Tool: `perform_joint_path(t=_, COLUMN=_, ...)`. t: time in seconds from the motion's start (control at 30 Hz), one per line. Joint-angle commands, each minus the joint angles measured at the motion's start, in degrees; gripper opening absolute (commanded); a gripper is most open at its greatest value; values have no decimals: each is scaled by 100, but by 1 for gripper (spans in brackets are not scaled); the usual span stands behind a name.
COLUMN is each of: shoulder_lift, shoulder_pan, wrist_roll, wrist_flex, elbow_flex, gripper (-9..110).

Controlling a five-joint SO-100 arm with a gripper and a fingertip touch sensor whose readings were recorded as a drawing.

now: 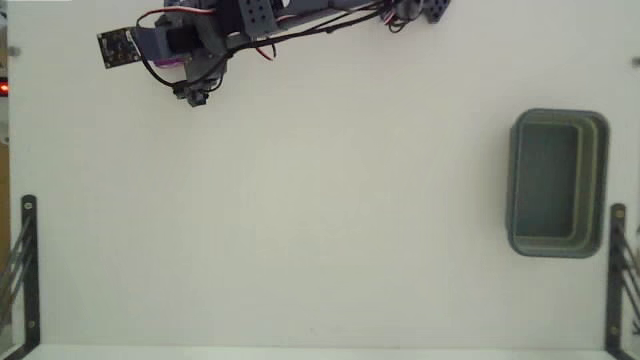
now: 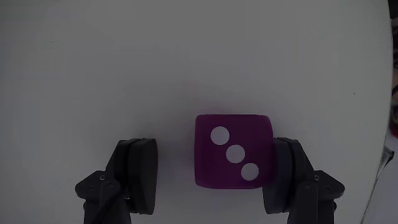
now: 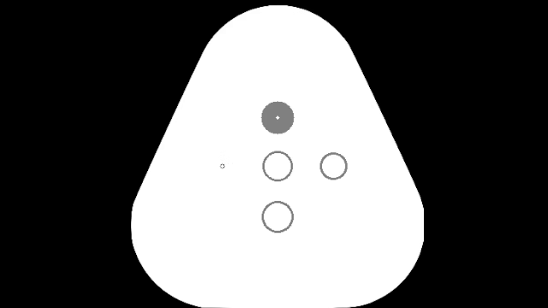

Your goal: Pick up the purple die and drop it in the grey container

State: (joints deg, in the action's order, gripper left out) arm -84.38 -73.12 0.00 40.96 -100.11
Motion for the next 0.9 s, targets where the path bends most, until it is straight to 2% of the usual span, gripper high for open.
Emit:
perform_joint_path(t=0.0, shoulder_lift=-171, shoulder_pan=-56, wrist_roll=0, wrist_flex=-29, elbow_flex=30, gripper=106)
perform_joint_path(t=0.87, shoulder_lift=-171, shoulder_pan=-56, wrist_roll=0, wrist_flex=-29, elbow_flex=30, gripper=99)
